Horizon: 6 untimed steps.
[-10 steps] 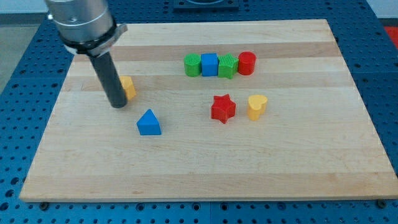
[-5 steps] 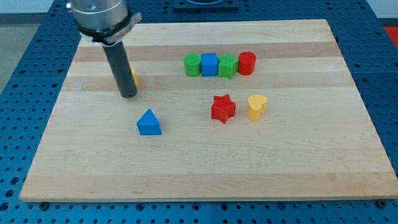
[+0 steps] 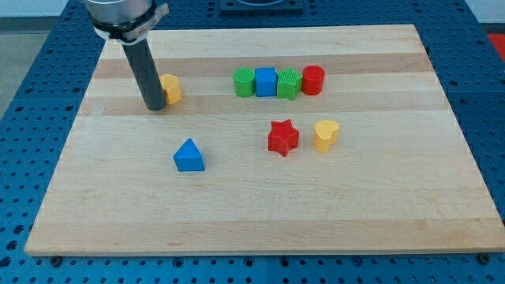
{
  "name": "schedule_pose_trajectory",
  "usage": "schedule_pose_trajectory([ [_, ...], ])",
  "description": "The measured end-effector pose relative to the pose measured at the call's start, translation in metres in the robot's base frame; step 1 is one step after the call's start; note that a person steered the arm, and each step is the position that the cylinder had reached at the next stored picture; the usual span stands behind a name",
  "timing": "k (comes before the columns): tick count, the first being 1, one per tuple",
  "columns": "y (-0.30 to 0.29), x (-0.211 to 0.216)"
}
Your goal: Push the yellow hexagon to the right side of green circle
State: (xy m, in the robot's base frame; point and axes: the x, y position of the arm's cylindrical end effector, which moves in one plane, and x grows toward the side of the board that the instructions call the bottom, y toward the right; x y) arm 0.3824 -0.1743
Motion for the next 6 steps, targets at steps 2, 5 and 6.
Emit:
schedule_pose_trajectory([
  [2, -0.018, -0.004],
  [5, -0.033, -0.019],
  [6, -0.025, -0.022],
])
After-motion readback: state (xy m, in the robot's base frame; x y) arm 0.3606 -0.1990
